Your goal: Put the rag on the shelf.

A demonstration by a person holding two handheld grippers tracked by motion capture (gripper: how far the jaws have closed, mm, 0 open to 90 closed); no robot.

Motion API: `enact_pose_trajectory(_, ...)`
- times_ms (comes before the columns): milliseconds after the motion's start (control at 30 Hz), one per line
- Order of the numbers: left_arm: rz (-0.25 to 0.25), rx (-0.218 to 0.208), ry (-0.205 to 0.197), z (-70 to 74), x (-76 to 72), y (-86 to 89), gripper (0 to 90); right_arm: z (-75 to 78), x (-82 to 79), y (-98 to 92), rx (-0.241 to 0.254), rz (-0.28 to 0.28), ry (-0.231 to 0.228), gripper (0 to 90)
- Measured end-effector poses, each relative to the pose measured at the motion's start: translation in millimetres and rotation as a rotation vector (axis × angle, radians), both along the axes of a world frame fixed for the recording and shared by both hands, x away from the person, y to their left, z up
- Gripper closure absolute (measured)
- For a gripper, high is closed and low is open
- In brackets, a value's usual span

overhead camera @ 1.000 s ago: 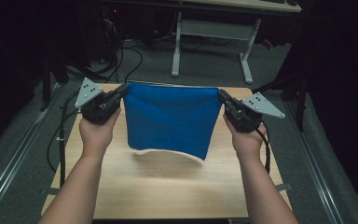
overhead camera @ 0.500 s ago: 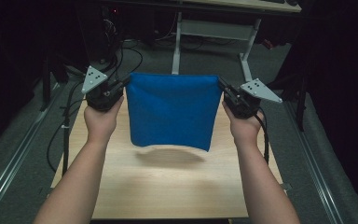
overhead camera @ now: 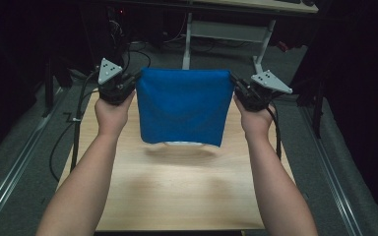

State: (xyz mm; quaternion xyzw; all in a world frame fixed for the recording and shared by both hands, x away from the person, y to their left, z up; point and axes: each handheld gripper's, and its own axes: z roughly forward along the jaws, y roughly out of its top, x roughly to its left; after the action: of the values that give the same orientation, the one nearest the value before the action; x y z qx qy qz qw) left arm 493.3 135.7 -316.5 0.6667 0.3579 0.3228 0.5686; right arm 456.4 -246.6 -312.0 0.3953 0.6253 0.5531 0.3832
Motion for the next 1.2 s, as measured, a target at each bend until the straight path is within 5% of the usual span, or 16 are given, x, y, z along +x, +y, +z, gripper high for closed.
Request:
enact_pose_trajectory(233, 0.038, 0.04, 0.024, -9.7, 21.0, -5.5, 88.0, -9.8, 24.0, -2.5, -0.035, -0.023, 0.036, 88.9)
enact_pose_trajectory(400, 0.04, 0.065, 0.102, -27.6, 41.0, -11.5, 88.0, -22.7, 42.4, -3.3, -0.049, -0.037, 0.096, 89.2)
enact_pose_trajectory(533, 0.046, 0.106, 0.14, -41.4, 48.6, -16.0, 88.0, -37.4, 49.4, 3.3, -0.111, -0.05, 0.125, 89.3)
enact_pose_trajectory(700, 0.037, 0.09, 0.184, -55.3, 52.6, -11.3, 87.9, -50.9, 56.8, -0.4, -0.124, -0.063, 0.162, 89.3)
enact_pose_trajectory(1000, -0.006, 0.139, 0.307, -100.0, 53.1, -8.8, 87.8, -89.6, 63.4, 1.5, -0.174, -0.054, 0.261, 89.2)
enact_pose_trajectory(1200, -0.042, 0.107, 0.348, -121.9, 45.8, -6.4, 87.8, -115.6, 58.2, 0.6, -0.172, -0.044, 0.316, 89.2)
